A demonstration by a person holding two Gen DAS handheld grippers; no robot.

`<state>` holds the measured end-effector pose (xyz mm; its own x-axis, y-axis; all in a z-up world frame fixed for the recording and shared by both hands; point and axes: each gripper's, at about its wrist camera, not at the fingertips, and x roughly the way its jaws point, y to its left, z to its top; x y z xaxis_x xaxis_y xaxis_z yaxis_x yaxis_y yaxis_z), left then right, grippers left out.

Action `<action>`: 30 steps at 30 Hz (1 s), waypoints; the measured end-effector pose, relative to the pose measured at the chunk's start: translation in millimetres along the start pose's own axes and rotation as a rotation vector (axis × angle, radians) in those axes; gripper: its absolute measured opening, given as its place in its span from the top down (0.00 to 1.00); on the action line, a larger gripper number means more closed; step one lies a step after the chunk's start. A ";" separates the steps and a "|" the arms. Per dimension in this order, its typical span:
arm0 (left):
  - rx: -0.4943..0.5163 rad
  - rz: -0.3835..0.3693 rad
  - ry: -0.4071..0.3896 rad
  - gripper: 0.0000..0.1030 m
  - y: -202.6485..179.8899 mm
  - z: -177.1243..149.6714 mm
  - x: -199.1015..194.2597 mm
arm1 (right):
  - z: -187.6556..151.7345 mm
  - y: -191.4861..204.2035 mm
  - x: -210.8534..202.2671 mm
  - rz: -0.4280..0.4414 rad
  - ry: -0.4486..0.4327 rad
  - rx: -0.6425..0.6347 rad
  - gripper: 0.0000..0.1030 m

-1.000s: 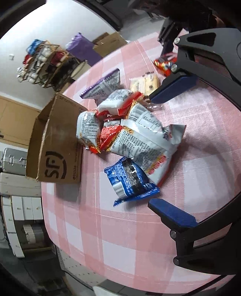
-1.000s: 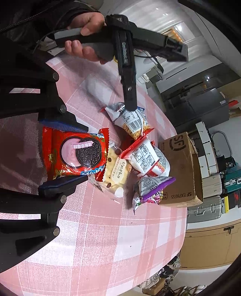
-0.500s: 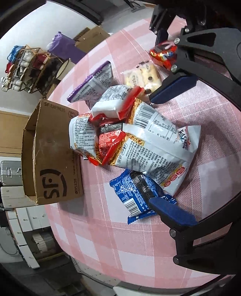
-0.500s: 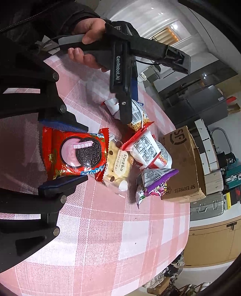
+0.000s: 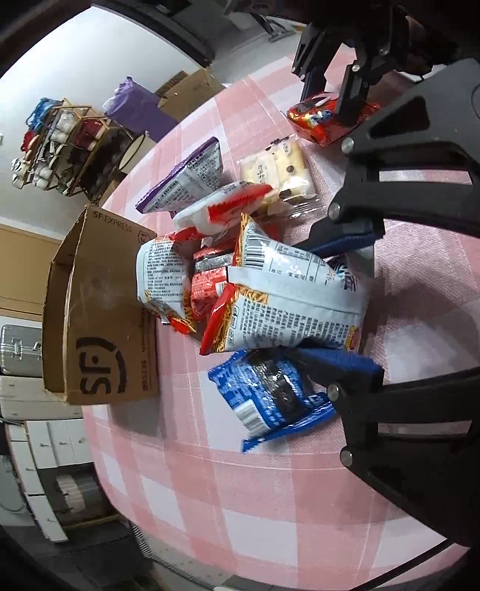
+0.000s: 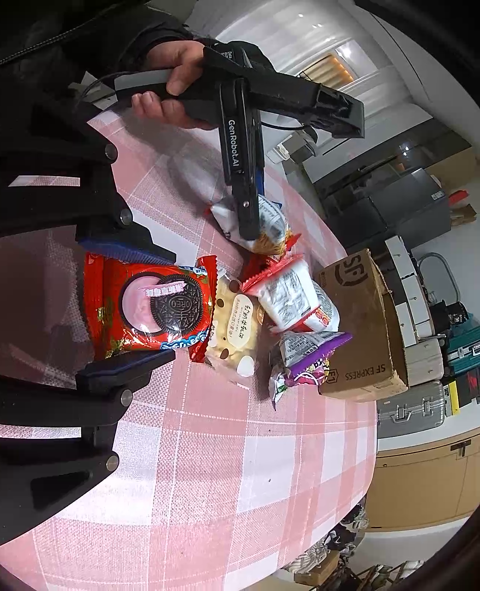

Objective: Organize snacks
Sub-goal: 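Grasp the red Oreo pack with the right gripper while the left grasps a small red packet, then grasp the white chip bag with the left gripper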

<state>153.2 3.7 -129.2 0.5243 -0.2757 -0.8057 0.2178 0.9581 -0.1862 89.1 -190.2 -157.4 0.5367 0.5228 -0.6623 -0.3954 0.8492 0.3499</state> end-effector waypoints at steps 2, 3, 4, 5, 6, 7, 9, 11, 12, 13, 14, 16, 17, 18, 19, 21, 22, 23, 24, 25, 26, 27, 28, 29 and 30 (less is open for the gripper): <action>-0.026 -0.023 0.000 0.63 7.0 -2.9 -4.7 | 0.7 1.3 -2.8 -0.001 -0.006 -0.003 0.57; -0.032 -0.031 0.002 0.63 7.9 -5.0 -7.1 | 1.2 2.3 -4.6 -0.002 -0.010 -0.005 0.57; -0.043 -0.032 -0.004 0.63 9.9 -6.7 -9.6 | 1.8 3.2 -6.3 -0.004 -0.013 -0.005 0.57; -0.042 -0.031 -0.006 0.63 10.9 -8.3 -11.8 | 1.6 4.2 -8.2 -0.004 -0.016 -0.006 0.57; -0.040 -0.033 -0.007 0.63 11.2 -9.7 -13.4 | 2.0 5.0 -9.3 -0.003 -0.019 -0.007 0.57; -0.045 -0.032 -0.016 0.63 12.5 -11.4 -16.1 | 2.4 6.0 -10.4 -0.004 -0.021 -0.008 0.57; -0.049 -0.029 -0.017 0.63 14.0 -14.3 -18.7 | 3.3 7.9 -12.4 -0.004 -0.024 -0.009 0.57; -0.055 -0.027 -0.021 0.63 15.0 -18.3 -23.1 | 5.1 9.4 -12.7 -0.004 -0.026 -0.012 0.57; -0.053 -0.027 -0.021 0.63 14.7 -19.7 -24.5 | 5.7 10.5 -13.2 -0.004 -0.026 -0.014 0.57; -0.054 -0.027 -0.027 0.63 14.5 -20.8 -26.7 | 6.1 11.3 -13.6 -0.004 -0.027 -0.016 0.57; -0.050 -0.026 -0.030 0.63 13.5 -21.6 -29.2 | 6.5 12.3 -14.1 -0.003 -0.028 -0.018 0.57; -0.045 -0.024 -0.042 0.63 11.3 -23.2 -34.3 | 7.6 14.6 -15.1 -0.003 -0.029 -0.022 0.57; -0.044 -0.022 -0.046 0.63 10.5 -24.0 -36.9 | 8.2 14.7 -14.6 -0.003 -0.030 -0.023 0.57; -0.041 -0.020 -0.050 0.63 9.7 -24.4 -39.1 | 8.7 15.2 -14.5 -0.001 -0.030 -0.023 0.57; -0.039 -0.018 -0.056 0.63 8.8 -25.0 -42.0 | 9.5 15.9 -14.7 0.000 -0.031 -0.023 0.57; -0.034 -0.017 -0.067 0.62 7.1 -25.3 -48.0 | 9.7 18.2 -16.1 0.000 -0.034 -0.027 0.57; -0.031 -0.018 -0.073 0.62 6.7 -25.3 -50.6 | 10.6 19.1 -16.6 0.001 -0.035 -0.029 0.57; -0.029 -0.017 -0.079 0.62 6.0 -24.9 -53.3 | 11.9 20.4 -17.8 0.001 -0.039 -0.033 0.57; -0.026 -0.015 -0.085 0.62 5.2 -24.5 -55.9 | 13.1 21.0 -18.4 0.001 -0.042 -0.034 0.57; -0.022 -0.014 -0.092 0.62 4.3 -23.5 -60.0 | 14.9 21.7 -19.7 0.004 -0.046 -0.034 0.57; -0.021 -0.014 -0.097 0.62 3.9 -22.9 -62.6 | 16.7 22.5 -21.0 0.008 -0.050 -0.034 0.57; -0.019 -0.014 -0.103 0.62 3.4 -21.9 -66.4 | 18.4 23.2 -22.3 0.010 -0.055 -0.035 0.57; -0.017 -0.014 -0.107 0.62 3.2 -20.8 -67.9 | 20.7 23.6 -23.3 0.011 -0.059 -0.036 0.57; -0.016 -0.013 -0.113 0.62 2.8 -19.6 -71.1 | 23.6 24.8 -24.6 0.013 -0.064 -0.039 0.57; -0.014 -0.013 -0.118 0.62 2.4 -18.3 -73.7 | 27.1 26.1 -26.4 0.015 -0.071 -0.043 0.57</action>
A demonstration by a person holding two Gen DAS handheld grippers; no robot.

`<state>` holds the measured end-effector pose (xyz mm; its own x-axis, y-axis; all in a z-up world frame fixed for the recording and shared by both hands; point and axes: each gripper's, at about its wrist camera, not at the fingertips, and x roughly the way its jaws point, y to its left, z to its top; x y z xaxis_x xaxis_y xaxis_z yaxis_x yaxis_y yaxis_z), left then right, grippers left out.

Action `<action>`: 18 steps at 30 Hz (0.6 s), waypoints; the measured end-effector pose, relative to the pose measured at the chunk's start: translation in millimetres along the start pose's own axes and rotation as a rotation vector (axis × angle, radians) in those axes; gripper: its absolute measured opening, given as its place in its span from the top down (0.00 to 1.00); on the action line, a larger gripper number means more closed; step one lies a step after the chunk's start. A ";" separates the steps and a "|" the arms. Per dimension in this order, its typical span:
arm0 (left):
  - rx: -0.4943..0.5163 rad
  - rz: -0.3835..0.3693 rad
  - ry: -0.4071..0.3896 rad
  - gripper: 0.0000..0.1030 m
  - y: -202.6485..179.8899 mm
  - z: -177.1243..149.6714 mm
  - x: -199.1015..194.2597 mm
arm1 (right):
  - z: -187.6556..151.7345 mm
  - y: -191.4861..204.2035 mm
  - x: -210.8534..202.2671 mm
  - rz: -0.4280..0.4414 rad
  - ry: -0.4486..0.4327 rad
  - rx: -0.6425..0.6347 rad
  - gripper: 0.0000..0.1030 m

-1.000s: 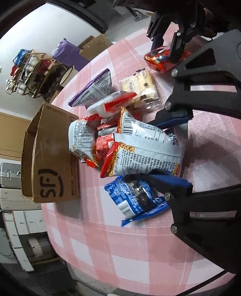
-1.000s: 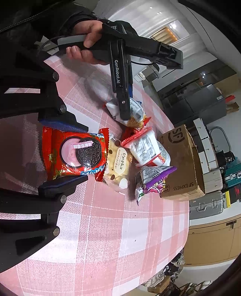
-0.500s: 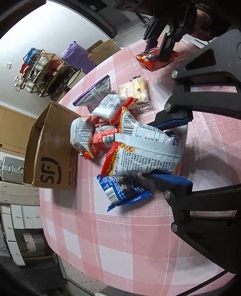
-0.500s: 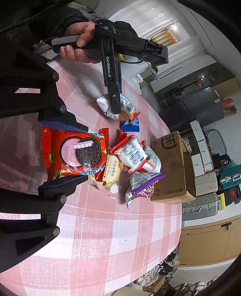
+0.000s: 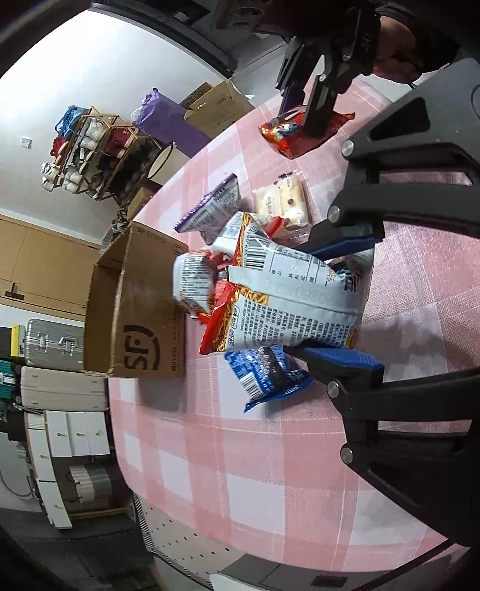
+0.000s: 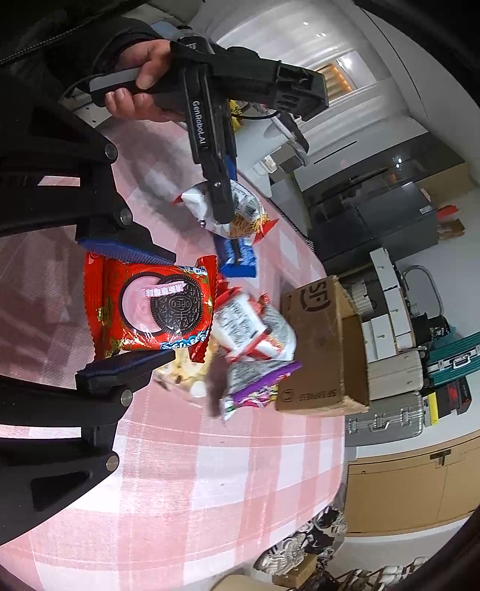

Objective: Organize snacks
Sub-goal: 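Grasp the white chip bag with the left gripper, then carry the held packets over the cardboard box with both tools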

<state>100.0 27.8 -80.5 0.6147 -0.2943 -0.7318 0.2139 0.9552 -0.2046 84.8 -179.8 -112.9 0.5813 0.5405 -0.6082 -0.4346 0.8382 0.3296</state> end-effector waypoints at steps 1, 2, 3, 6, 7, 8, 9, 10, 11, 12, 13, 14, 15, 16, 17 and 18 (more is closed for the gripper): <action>0.003 0.000 -0.004 0.62 -0.5 2.0 -2.2 | 4.0 1.5 -1.7 0.003 -0.008 -0.006 0.57; 0.005 0.003 -0.012 0.62 -0.7 3.9 -5.4 | 7.8 2.9 -3.0 0.004 -0.013 -0.011 0.57; 0.007 0.004 -0.016 0.62 -1.1 5.4 -7.6 | 11.1 4.1 -3.8 0.006 -0.019 -0.016 0.57; 0.006 0.004 -0.032 0.62 -0.3 11.7 -15.1 | 21.7 8.0 -7.1 0.014 -0.037 -0.029 0.57; 0.008 0.004 -0.036 0.62 -0.1 14.2 -17.3 | 25.9 9.1 -8.0 0.020 -0.044 -0.031 0.57; 0.007 0.002 -0.043 0.62 0.3 16.8 -20.3 | 29.8 10.4 -8.8 0.023 -0.049 -0.033 0.57; 0.008 0.001 -0.049 0.62 0.5 19.5 -22.9 | 33.1 11.3 -9.4 0.026 -0.053 -0.036 0.57; 0.009 0.001 -0.054 0.62 0.1 22.1 -24.4 | 37.4 12.4 -10.3 0.029 -0.060 -0.040 0.57; 0.011 -0.001 -0.061 0.62 0.0 25.2 -27.7 | 40.7 13.3 -11.0 0.030 -0.065 -0.043 0.57; 0.013 -0.001 -0.068 0.62 -0.3 28.3 -31.0 | 44.5 13.9 -11.8 0.030 -0.071 -0.046 0.57; 0.015 -0.002 -0.073 0.62 -1.2 30.7 -32.9 | 49.2 14.4 -12.8 0.032 -0.078 -0.048 0.57; 0.021 -0.005 -0.079 0.62 -1.8 34.3 -36.4 | 51.8 15.2 -14.2 0.035 -0.083 -0.049 0.57; 0.023 -0.006 -0.083 0.62 -3.0 35.6 -38.0 | 57.3 16.0 -15.7 0.036 -0.091 -0.054 0.57; 0.026 -0.007 -0.088 0.62 -4.0 38.2 -41.2 | 62.0 16.7 -16.8 0.035 -0.097 -0.059 0.57; 0.030 -0.011 -0.093 0.62 -4.2 42.1 -44.5 | 66.9 17.7 -18.1 0.035 -0.104 -0.065 0.57; 0.031 -0.013 -0.096 0.62 -5.3 44.8 -46.5 | 71.0 18.6 -19.5 0.035 -0.111 -0.071 0.57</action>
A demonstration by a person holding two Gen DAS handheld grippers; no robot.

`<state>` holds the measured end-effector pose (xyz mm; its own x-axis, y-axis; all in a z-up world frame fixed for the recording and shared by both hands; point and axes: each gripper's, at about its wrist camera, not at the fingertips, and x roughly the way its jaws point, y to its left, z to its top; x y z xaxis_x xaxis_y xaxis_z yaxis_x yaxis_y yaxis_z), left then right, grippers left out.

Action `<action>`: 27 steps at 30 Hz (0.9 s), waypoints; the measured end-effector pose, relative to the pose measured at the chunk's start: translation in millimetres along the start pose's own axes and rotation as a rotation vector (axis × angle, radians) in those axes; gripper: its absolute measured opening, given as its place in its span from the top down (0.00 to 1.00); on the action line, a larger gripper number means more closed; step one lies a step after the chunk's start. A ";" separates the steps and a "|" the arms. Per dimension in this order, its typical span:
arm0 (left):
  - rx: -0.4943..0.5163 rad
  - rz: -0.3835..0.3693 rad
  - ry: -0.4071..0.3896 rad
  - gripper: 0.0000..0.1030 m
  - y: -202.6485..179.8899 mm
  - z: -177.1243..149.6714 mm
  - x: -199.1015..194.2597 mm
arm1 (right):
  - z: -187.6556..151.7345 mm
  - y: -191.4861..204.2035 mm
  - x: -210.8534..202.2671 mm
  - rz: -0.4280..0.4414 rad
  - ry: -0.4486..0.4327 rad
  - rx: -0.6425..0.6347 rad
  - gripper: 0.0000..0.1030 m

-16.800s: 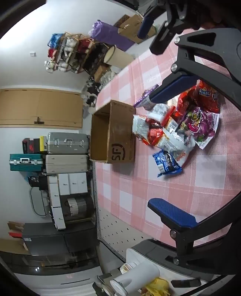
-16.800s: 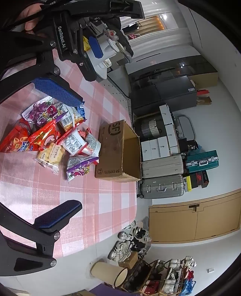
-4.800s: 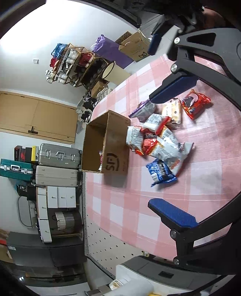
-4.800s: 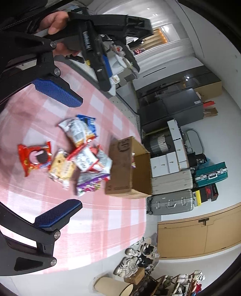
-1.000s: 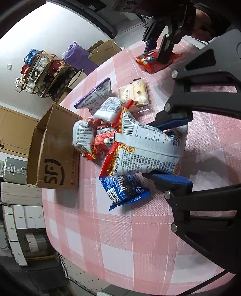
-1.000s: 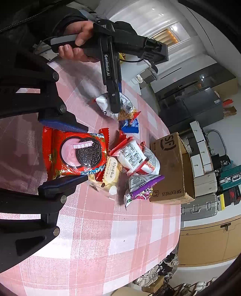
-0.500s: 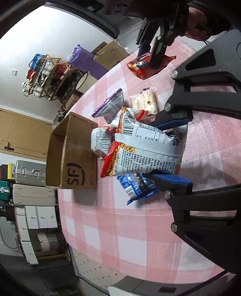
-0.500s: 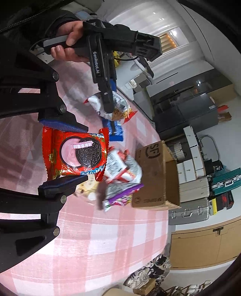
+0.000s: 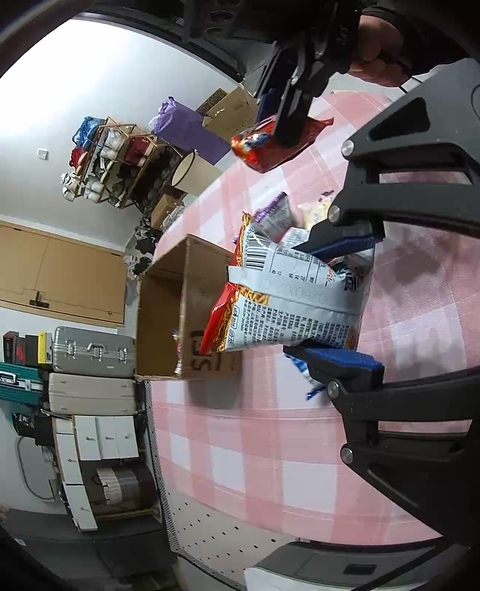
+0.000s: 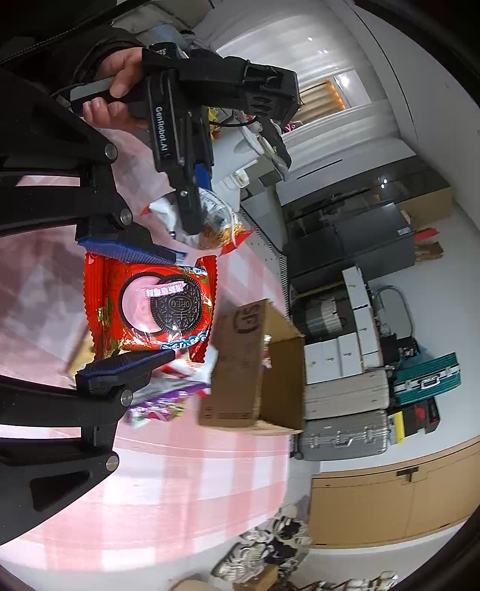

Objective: Organize snacks
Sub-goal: 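Carry the held packets over the cardboard box with both tools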

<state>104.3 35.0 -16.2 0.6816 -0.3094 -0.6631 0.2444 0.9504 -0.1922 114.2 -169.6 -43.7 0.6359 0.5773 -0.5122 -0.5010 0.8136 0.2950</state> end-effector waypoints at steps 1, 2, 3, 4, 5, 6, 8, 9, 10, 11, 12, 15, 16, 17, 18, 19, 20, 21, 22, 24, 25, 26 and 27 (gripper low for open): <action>0.003 -0.002 -0.004 0.62 0.0 4.2 -2.5 | 4.4 0.9 -1.1 0.000 -0.007 -0.005 0.57; 0.007 0.000 -0.009 0.62 0.0 8.4 -5.0 | 10.7 2.0 -2.4 0.002 -0.016 -0.014 0.57; 0.010 0.002 -0.014 0.62 -0.7 11.7 -6.4 | 15.3 2.9 -3.3 0.002 -0.023 -0.020 0.57; 0.017 0.001 -0.022 0.62 -1.5 15.5 -8.4 | 21.2 3.8 -4.2 0.001 -0.032 -0.029 0.57; 0.021 0.003 -0.027 0.62 -2.1 20.0 -10.4 | 25.7 3.1 -3.8 0.002 -0.037 -0.035 0.57; 0.023 0.003 -0.034 0.62 -2.2 24.9 -12.8 | 30.5 4.0 -4.3 0.002 -0.042 -0.041 0.57; 0.029 -0.001 -0.042 0.62 -2.2 33.9 -17.2 | 41.1 4.9 -4.2 0.000 -0.051 -0.052 0.57; 0.031 -0.002 -0.048 0.62 -2.2 38.5 -19.3 | 45.6 4.9 -3.8 0.000 -0.053 -0.055 0.57; 0.034 -0.001 -0.053 0.62 -1.5 44.9 -19.0 | 50.2 4.7 -3.6 -0.002 -0.057 -0.058 0.57; 0.038 0.000 -0.061 0.62 -0.7 50.2 -21.2 | 57.1 4.6 -3.4 -0.004 -0.064 -0.064 0.57; 0.039 0.002 -0.067 0.62 0.1 55.0 -22.0 | 61.3 5.2 -3.6 -0.003 -0.069 -0.067 0.57; 0.034 -0.001 -0.067 0.62 1.1 66.7 -19.6 | 77.6 5.1 -4.0 -0.003 -0.090 -0.081 0.57; 0.033 -0.002 -0.066 0.62 1.1 70.8 -17.9 | 83.6 5.0 -3.3 -0.004 -0.097 -0.088 0.57; 0.032 0.000 -0.063 0.62 3.0 74.5 -16.9 | 90.8 3.7 -1.9 -0.004 -0.100 -0.092 0.57; 0.031 0.001 -0.061 0.62 4.0 78.9 -14.3 | 95.2 3.3 -0.7 -0.004 -0.102 -0.095 0.57; 0.028 0.001 -0.060 0.62 4.5 84.1 -11.9 | 100.2 2.5 1.3 -0.004 -0.103 -0.097 0.57; 0.024 -0.001 -0.059 0.62 6.1 89.2 -10.8 | 106.7 1.0 4.6 -0.001 -0.102 -0.098 0.57; 0.024 -0.001 -0.058 0.62 2.9 92.4 -6.5 | 110.8 0.3 6.8 -0.002 -0.101 -0.099 0.57; 0.023 -0.001 -0.059 0.62 2.3 96.0 -4.3 | 115.6 -1.3 10.0 -0.005 -0.100 -0.100 0.56; 0.021 0.000 -0.059 0.62 1.0 109.0 4.0 | 124.8 -5.3 16.7 -0.003 -0.097 -0.099 0.56; 0.020 -0.001 -0.059 0.62 1.3 114.8 7.3 | 129.3 -6.8 19.7 -0.005 -0.096 -0.099 0.56; 0.017 -0.001 -0.060 0.62 2.3 121.5 10.1 | 134.7 -8.2 22.9 -0.008 -0.096 -0.101 0.56; 0.016 0.001 -0.059 0.62 3.0 128.9 15.7 | 138.7 -9.9 25.5 -0.009 -0.094 -0.101 0.56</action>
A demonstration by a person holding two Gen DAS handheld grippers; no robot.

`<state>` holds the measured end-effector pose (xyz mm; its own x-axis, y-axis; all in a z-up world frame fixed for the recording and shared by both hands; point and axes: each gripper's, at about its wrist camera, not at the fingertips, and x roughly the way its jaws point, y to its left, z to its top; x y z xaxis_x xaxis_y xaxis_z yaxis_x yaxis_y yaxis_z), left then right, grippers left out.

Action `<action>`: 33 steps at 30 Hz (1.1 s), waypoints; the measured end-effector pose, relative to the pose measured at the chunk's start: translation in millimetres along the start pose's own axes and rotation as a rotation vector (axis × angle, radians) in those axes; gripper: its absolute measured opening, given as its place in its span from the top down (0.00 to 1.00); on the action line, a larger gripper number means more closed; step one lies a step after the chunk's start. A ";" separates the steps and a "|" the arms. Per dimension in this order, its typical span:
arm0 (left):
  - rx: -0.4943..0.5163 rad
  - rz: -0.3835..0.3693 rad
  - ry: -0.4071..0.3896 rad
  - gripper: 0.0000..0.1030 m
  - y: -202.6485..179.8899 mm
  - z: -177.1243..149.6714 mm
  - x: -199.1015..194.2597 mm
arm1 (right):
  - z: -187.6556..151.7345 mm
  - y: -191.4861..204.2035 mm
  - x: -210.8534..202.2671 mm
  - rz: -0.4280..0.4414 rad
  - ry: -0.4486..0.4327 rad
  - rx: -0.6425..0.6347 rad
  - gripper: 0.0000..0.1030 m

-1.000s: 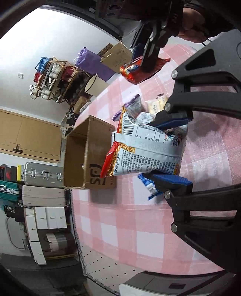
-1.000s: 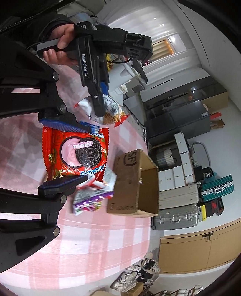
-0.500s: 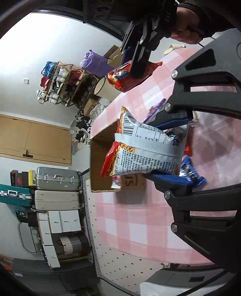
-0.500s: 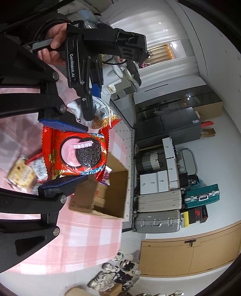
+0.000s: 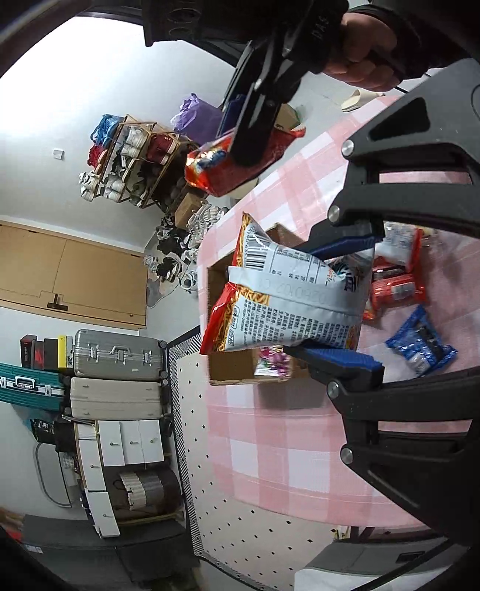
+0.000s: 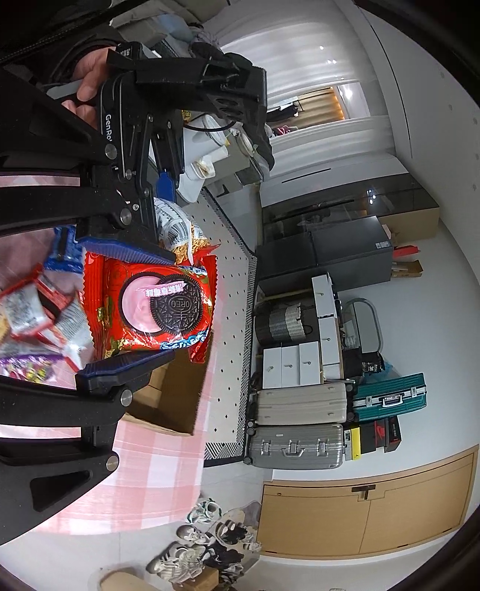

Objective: Organize snacks
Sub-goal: 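Carry the held packets over the cardboard box with both tools, then open both grippers to drop the packets into the box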

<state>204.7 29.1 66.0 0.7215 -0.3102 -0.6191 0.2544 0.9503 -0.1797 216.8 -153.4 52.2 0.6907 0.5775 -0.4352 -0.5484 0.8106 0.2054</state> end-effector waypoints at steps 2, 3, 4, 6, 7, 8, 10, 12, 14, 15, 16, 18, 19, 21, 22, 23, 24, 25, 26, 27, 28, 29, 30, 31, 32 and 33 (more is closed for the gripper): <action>-0.001 0.000 0.001 0.62 1.2 14.4 8.8 | 8.9 -6.1 7.9 -0.002 0.003 0.002 0.56; 0.002 0.000 0.002 0.62 1.6 22.0 14.3 | 12.7 -8.8 11.5 -0.005 0.005 0.001 0.56; 0.006 0.001 0.002 0.62 2.0 29.5 18.8 | 16.8 -12.0 15.0 -0.006 0.006 0.003 0.56; 0.006 0.005 0.001 0.62 4.0 44.0 27.3 | 26.2 -19.5 22.8 -0.008 0.009 0.007 0.56; 0.007 0.004 0.003 0.62 5.0 50.8 31.8 | 31.0 -23.0 26.6 -0.010 0.009 0.007 0.56; 0.006 0.005 0.003 0.62 6.4 58.2 36.7 | 35.3 -27.4 30.6 -0.011 0.008 0.009 0.56; 0.007 0.007 0.005 0.62 9.5 72.7 47.5 | 42.5 -34.4 37.7 -0.013 0.011 0.013 0.56; 0.011 0.005 0.010 0.62 12.1 86.2 59.8 | 50.1 -42.3 47.6 -0.016 0.016 0.022 0.56; 0.015 0.013 0.016 0.62 15.9 98.8 74.4 | 55.8 -51.0 57.2 -0.018 0.024 0.029 0.56; 0.011 0.012 0.020 0.62 18.7 104.4 82.4 | 58.3 -54.7 62.4 -0.021 0.029 0.033 0.56; 0.007 0.010 0.023 0.62 19.6 110.2 90.4 | 60.8 -58.6 67.3 -0.024 0.034 0.036 0.56; -0.005 0.007 0.037 0.62 24.3 115.5 107.4 | 63.1 -67.1 79.9 -0.026 0.048 0.051 0.56; -0.008 0.006 0.045 0.62 25.4 117.0 116.0 | 63.7 -70.7 86.5 -0.027 0.056 0.056 0.56; -0.011 0.006 0.065 0.62 28.3 118.9 135.0 | 62.7 -79.3 100.7 -0.035 0.076 0.065 0.56; -0.015 0.006 0.074 0.62 29.8 119.4 144.0 | 61.0 -82.0 106.1 -0.039 0.083 0.070 0.56; -0.024 0.004 0.083 0.62 32.5 120.3 153.1 | 59.0 -85.5 112.3 -0.040 0.090 0.076 0.56; -0.031 0.001 0.091 0.62 35.5 120.6 161.8 | 57.3 -89.4 118.5 -0.041 0.098 0.083 0.56; -0.038 -0.003 0.099 0.62 38.2 117.5 169.0 | 55.7 -93.1 124.6 -0.044 0.106 0.091 0.56; -0.045 -0.006 0.108 0.62 41.0 118.5 178.0 | 53.3 -95.5 128.0 -0.046 0.111 0.096 0.56; -0.051 -0.007 0.115 0.62 43.5 119.5 186.5 | 51.5 -98.5 134.0 -0.049 0.121 0.099 0.56; -0.053 -0.008 0.119 0.62 45.2 117.9 191.8 | 49.5 -100.5 138.9 -0.052 0.128 0.100 0.56; -0.057 -0.009 0.124 0.62 47.1 118.2 198.7 | 47.7 -101.0 143.2 -0.053 0.132 0.101 0.56; -0.061 -0.008 0.128 0.62 49.0 118.5 205.1 | 45.8 -102.9 147.7 -0.055 0.140 0.103 0.56; -0.066 -0.014 0.129 0.61 50.8 118.9 210.9 | 43.9 -104.6 151.6 -0.055 0.146 0.105 0.56; -0.069 -0.017 0.130 0.61 53.0 117.3 215.6 | 39.6 -107.2 152.5 -0.055 0.150 0.106 0.56; -0.071 -0.016 0.133 0.61 53.8 115.4 219.4 | 38.9 -107.6 155.1 -0.057 0.154 0.107 0.56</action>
<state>451.0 8.9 8.8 0.6251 -0.3234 -0.7104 0.2157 0.9463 -0.2409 401.3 -147.3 -3.3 0.6344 0.5158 -0.5757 -0.4520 0.8518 0.2650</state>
